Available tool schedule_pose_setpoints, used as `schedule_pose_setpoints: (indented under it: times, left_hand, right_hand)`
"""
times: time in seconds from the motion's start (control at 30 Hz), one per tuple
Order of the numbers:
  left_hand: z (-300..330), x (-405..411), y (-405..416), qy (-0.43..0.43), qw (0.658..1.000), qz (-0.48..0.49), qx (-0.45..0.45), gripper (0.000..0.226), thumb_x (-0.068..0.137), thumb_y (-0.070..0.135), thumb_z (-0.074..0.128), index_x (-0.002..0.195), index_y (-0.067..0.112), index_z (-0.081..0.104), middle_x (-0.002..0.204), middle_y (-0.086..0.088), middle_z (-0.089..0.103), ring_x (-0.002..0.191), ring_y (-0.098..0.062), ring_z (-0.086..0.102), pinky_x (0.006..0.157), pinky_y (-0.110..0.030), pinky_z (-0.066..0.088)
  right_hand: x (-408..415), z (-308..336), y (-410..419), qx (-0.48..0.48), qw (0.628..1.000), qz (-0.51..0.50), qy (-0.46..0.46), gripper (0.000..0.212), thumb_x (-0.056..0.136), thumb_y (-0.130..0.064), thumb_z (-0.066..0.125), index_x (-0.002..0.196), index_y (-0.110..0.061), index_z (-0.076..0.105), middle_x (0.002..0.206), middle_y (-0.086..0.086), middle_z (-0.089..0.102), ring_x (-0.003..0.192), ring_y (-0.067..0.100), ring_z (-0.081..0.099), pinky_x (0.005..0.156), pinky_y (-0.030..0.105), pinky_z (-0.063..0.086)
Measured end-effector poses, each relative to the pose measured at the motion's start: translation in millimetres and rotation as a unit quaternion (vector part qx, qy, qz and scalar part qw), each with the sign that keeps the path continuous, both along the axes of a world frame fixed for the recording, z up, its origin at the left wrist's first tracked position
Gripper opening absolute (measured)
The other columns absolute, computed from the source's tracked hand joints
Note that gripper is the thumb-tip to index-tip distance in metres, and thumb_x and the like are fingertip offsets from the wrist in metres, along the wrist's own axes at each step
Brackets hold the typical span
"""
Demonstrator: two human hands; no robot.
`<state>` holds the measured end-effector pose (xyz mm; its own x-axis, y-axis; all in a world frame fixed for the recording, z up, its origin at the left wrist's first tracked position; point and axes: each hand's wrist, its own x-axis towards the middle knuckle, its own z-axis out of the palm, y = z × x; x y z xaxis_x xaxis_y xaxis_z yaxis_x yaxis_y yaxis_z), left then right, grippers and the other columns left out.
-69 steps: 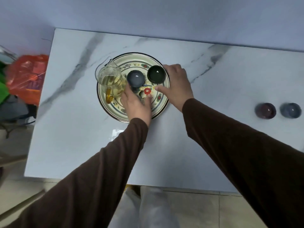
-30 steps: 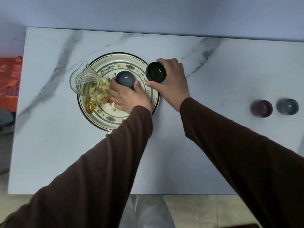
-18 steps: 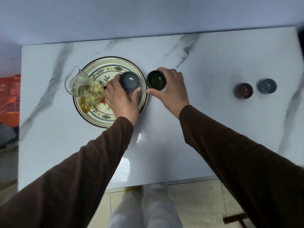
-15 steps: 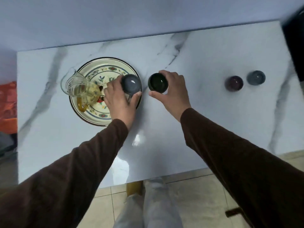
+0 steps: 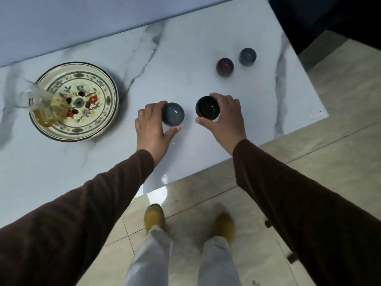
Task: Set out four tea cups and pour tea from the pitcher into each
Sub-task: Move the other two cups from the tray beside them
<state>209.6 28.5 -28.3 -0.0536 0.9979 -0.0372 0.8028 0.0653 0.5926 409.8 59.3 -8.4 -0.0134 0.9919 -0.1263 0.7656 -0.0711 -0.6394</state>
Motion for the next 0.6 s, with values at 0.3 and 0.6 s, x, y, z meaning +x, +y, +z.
schedule_pose_setpoints:
  times: [0.3, 0.6]
  left_hand:
    - [-10, 142, -11, -0.006, 1.000, -0.007, -0.017, 0.060, 0.080, 0.041, 0.070, 0.132, 0.021, 0.047, 0.125, -0.003, 0.052, 0.113, -0.028, 0.041, 0.090, -0.030, 0.027]
    - [-28, 188, 37, -0.012, 0.999, -0.001, -0.039, 0.060, 0.079, 0.042, 0.071, 0.131, 0.023, 0.048, 0.123, -0.002, 0.053, 0.114, -0.028, 0.042, 0.094, -0.037, 0.033]
  right_hand:
    - [139, 0, -10, 0.014, 0.999, 0.022, -0.029, 0.070, 0.073, -0.044, 0.080, 0.132, -0.018, 0.052, 0.124, 0.004, 0.056, 0.117, 0.025, 0.042, 0.095, 0.031, 0.038]
    - [194, -16, 45, -0.013, 0.999, 0.026, -0.042, 0.072, 0.073, -0.045, 0.080, 0.133, -0.019, 0.051, 0.128, 0.004, 0.055, 0.121, 0.025, 0.042, 0.100, 0.035, 0.040]
